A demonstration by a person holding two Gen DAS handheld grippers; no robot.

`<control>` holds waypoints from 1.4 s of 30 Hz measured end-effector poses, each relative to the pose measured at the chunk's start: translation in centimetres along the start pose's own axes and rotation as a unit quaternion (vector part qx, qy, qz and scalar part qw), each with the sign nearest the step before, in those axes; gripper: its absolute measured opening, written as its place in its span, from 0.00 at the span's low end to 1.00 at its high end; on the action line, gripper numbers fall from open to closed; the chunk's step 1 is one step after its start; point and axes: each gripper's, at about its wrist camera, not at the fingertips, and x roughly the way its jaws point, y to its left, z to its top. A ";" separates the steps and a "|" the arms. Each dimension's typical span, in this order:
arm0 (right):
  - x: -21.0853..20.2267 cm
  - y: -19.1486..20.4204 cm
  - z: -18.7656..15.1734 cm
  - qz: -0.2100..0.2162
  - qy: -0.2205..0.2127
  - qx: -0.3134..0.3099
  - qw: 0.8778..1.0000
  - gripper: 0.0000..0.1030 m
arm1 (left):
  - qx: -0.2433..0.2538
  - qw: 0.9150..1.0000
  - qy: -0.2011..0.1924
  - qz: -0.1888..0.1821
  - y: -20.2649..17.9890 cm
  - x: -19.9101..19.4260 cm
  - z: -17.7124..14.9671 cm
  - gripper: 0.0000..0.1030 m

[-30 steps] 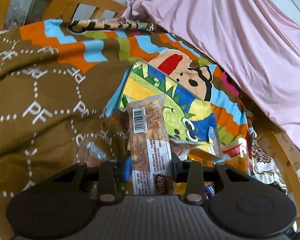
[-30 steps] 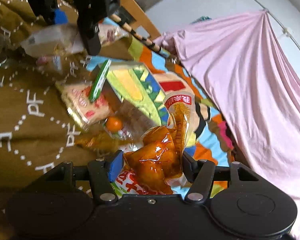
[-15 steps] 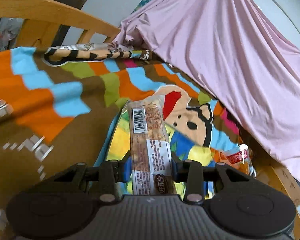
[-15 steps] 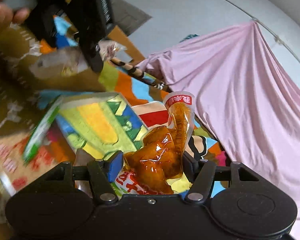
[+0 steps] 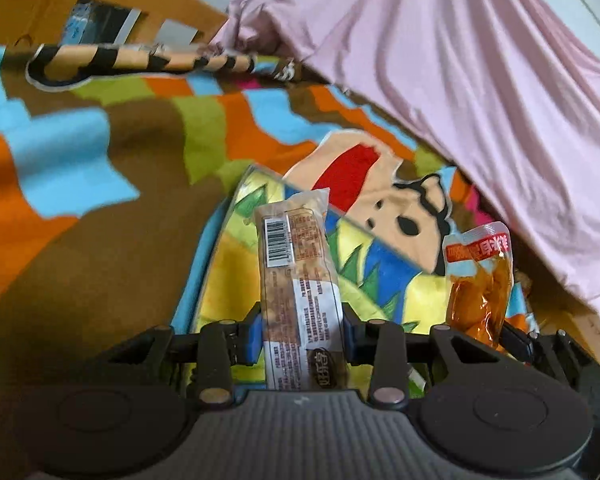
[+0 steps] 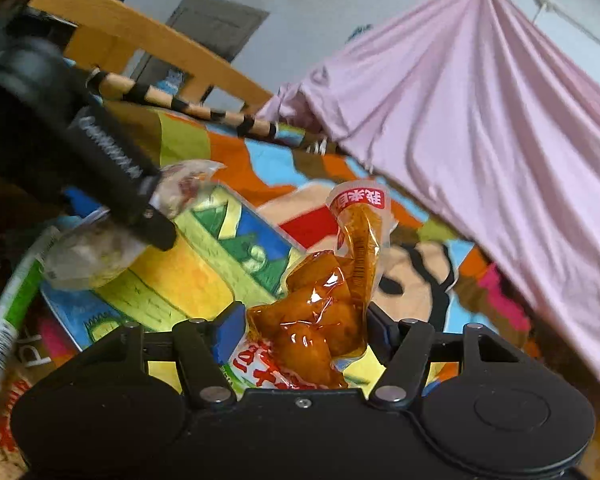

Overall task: Organize snacks
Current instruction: 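Carry both snacks over the metal tray and release them inside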

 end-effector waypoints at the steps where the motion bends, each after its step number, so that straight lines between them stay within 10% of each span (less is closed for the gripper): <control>1: 0.4 -0.2 -0.2 0.007 0.007 0.015 1.000 0.63 | -0.001 1.000 0.005 0.004 0.2 0.3 -0.2 0.40; 11: 2.8 -1.3 -1.3 0.078 0.078 0.118 0.987 0.66 | 0.011 0.999 0.022 0.028 0.5 1.4 -0.9 0.40; 20: 1.8 -2.0 -1.6 0.092 0.080 0.149 0.981 0.79 | 0.002 0.999 0.030 0.018 0.3 0.7 -0.9 0.63; 42: -15.0 -8.1 0.3 0.024 -0.099 0.210 0.972 0.99 | 0.122 0.982 -0.125 0.074 -7.5 -15.0 -1.0 1.00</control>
